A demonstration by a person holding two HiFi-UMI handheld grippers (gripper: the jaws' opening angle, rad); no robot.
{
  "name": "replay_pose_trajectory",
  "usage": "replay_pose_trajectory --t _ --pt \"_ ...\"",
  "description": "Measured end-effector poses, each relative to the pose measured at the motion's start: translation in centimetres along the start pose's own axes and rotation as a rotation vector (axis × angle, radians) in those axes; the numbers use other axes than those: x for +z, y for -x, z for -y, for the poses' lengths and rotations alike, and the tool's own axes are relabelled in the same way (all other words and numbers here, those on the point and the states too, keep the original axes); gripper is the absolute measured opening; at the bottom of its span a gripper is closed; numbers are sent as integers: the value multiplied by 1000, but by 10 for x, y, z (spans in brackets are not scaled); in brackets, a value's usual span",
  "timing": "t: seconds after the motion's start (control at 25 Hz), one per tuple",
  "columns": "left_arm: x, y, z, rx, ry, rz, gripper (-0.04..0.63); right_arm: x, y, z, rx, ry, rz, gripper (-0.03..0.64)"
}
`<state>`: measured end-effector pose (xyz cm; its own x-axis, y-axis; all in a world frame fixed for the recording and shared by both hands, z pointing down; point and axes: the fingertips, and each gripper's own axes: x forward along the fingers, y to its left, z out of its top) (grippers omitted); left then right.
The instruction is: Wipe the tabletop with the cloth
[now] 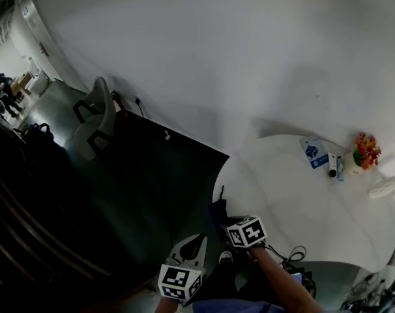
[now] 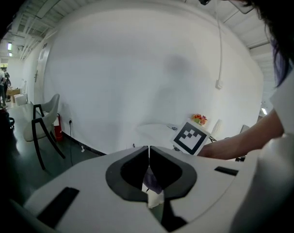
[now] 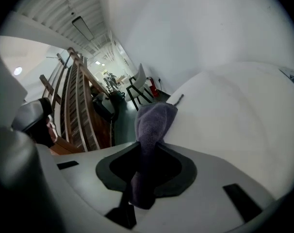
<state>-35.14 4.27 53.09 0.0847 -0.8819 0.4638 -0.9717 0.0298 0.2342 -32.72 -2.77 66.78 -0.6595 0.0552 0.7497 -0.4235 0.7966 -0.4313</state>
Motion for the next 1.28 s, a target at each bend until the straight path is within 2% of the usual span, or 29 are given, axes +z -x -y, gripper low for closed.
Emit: replay_pose_trajectory --t 0.24,0.52,0.88,1.04,1.28 --pt "3 -14 17 -52 -28 -14 20 -14 18 22 -39 -40 -3 87" --pt "13 -45 71 -170 -103 -18 20 -48 64 61 -107 -80 29 87" --pt "14 -75 176 -285 -159 -25 20 -120 151 140 -218 -143 54 87" --pt "6 -91 238 -346 -183 -48 20 -153 199 177 -262 -173 69 87" --pt "-5 -110 332 -420 -206 -62 20 -213 261 225 -280 -218 107 87"
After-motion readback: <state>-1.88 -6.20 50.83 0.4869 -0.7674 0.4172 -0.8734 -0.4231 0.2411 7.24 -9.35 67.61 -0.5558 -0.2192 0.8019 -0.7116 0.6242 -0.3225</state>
